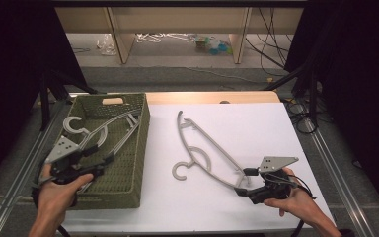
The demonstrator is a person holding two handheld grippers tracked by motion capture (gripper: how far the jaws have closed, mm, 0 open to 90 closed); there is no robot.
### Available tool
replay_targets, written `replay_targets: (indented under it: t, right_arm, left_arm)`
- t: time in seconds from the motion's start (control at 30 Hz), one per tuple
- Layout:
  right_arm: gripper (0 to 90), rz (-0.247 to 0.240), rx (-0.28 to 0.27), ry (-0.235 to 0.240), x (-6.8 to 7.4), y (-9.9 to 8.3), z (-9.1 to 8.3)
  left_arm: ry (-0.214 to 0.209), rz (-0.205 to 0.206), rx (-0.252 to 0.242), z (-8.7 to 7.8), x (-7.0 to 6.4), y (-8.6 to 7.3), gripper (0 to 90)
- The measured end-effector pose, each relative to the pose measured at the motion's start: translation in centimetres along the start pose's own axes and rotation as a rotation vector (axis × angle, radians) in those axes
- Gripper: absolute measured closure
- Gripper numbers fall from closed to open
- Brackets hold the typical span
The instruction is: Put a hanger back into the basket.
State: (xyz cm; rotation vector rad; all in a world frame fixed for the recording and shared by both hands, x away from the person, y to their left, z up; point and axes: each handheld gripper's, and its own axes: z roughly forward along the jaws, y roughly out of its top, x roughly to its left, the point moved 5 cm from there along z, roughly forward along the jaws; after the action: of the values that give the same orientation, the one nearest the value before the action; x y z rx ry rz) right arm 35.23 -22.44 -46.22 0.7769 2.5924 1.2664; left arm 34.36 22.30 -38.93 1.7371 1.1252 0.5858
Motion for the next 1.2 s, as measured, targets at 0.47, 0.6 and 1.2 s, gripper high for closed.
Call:
replay_targets:
  t: [0.47, 0.6, 1.2]
  right_arm:
    - [21.5, 0.028, -0.01, -0.009, -0.4, -0.3, 0.3]
    - [20.8, 0.023, -0.006, -0.005, -0.3, -0.5, 0.6]
    - [20.6, 0.022, -0.01, -0.003, -0.1, -0.4, 0.5]
  left_arm:
    - [-0.168, 0.066, -0.081, 0.8, -8.1, -1.1, 20.5]
    - [-0.196, 0.082, -0.083, 1.4, -9.8, -1.7, 19.4]
    - [-0.249, 0.158, -0.121, 2.5, -12.9, -5.0, 17.0]
